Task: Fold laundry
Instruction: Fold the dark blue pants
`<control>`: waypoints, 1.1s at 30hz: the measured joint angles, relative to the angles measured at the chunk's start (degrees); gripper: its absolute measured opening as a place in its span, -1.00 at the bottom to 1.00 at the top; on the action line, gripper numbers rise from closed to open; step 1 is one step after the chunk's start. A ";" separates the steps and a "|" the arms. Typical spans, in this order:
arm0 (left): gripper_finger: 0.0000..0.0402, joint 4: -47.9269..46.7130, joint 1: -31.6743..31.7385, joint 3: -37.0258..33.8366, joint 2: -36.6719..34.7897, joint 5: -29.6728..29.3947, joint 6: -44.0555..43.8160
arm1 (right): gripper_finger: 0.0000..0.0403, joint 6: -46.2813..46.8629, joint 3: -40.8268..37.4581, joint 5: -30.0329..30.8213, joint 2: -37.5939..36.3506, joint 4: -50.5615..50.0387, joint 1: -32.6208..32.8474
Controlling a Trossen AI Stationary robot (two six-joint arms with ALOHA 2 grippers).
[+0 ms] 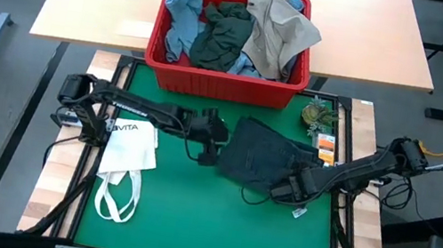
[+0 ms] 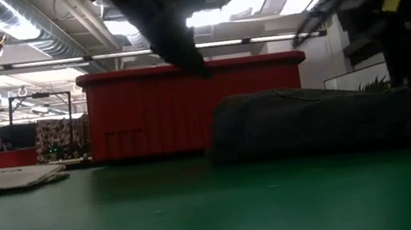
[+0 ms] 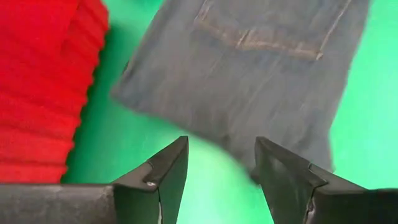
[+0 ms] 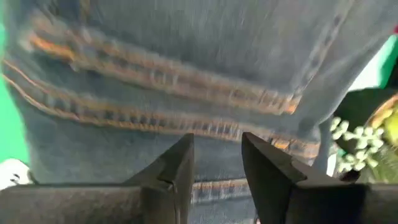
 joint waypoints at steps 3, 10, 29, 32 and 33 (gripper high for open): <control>-0.10 5.46 -0.85 -0.07 0.00 0.89 -1.37 | -0.34 -0.05 1.93 1.03 0.00 0.24 0.04; -0.10 9.86 -2.34 -0.02 1.44 5.68 -3.00 | -0.34 -2.76 3.22 -0.18 -0.02 4.21 0.68; -0.10 14.91 -2.91 0.52 19.84 3.27 -1.17 | -0.34 -2.74 -5.23 -0.87 8.73 16.50 4.50; -0.10 14.91 -2.91 0.52 20.03 3.34 -1.02 | -0.34 -2.75 -5.55 -1.42 9.62 17.29 4.50; -0.10 14.91 -2.91 0.52 20.06 3.38 -1.02 | -0.34 -2.77 -5.57 -1.62 9.66 17.43 4.48</control>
